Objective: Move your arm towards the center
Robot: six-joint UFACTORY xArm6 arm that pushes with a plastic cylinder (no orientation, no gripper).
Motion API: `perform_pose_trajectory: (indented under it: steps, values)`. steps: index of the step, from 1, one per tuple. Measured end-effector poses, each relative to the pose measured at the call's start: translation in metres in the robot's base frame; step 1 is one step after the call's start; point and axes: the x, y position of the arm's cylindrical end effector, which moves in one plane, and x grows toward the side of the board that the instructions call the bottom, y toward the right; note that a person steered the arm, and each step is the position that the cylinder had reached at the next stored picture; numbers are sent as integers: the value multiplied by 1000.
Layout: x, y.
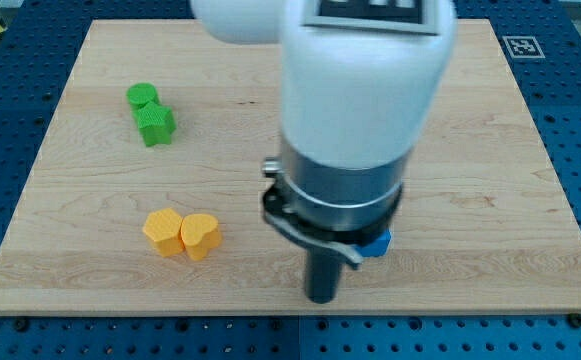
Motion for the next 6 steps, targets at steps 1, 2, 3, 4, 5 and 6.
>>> perform_pose_trajectory:
  steps: [1,2,3,4,5,6]
  values:
    - [-26,-43]
    - [-86,-51]
    - [-137,-51]
    - [-150,-51]
    - [-150,-51]
    - [-173,-51]
